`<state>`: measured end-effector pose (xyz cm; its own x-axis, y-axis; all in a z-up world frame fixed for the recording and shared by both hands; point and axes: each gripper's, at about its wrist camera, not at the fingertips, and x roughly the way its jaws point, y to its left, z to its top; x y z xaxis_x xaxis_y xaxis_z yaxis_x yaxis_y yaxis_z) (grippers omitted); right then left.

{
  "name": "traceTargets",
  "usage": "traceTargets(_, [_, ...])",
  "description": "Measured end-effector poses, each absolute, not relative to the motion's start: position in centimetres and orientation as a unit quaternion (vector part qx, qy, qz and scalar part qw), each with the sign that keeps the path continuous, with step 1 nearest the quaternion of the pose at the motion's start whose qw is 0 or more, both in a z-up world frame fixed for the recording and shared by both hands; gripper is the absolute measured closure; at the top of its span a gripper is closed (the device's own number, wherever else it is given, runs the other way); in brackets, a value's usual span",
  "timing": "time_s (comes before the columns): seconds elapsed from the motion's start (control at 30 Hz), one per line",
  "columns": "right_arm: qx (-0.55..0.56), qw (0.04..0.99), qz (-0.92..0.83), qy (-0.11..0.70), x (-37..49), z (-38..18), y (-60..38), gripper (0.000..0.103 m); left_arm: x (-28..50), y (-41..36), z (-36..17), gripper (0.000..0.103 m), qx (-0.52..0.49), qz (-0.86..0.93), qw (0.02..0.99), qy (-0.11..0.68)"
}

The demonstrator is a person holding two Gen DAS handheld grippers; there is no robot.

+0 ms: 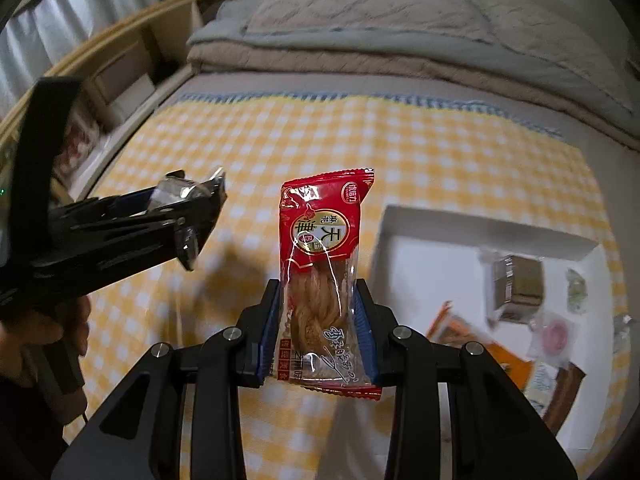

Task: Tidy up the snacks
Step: 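Lift both held snacks and carry them over the white tray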

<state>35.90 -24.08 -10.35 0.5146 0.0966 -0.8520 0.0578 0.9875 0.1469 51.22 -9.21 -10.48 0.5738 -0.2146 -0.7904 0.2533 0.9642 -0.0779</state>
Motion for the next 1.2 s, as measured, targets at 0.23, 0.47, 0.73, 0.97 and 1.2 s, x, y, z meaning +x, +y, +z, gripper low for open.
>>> traceTargets(0.23, [0.092, 0.873, -0.012, 0.48, 34.1, -8.7, -27.5, 0.068, 47.8, -10.4, -8.1, 0.046, 0.009, -0.171, 0.885, 0.433])
traceTargets(0.47, [0.098, 0.854, -0.009, 0.511, 32.1, -10.4, -30.4, 0.068, 46.7, -12.6, -7.6, 0.046, 0.003, -0.2, 0.874, 0.443])
traceTargets(0.73, [0.097, 0.809, 0.038, 0.578, 30.9, -15.7, -30.4, 0.068, 47.8, -15.7, -8.5, 0.046, -0.007, -0.215, 0.859, 0.464])
traceTargets(0.97, [0.128, 0.784, 0.074, 0.603, 31.4, -18.9, -30.5, 0.068, 49.6, -18.3, -10.3, 0.046, -0.018, -0.226, 0.847, 0.48])
traceTargets(1.2, [0.165, 0.79, 0.023, 0.591, 32.3, -19.6, -34.4, 0.068, 50.7, -21.2, -12.1, 0.046, -0.018, -0.247, 0.84, 0.483])
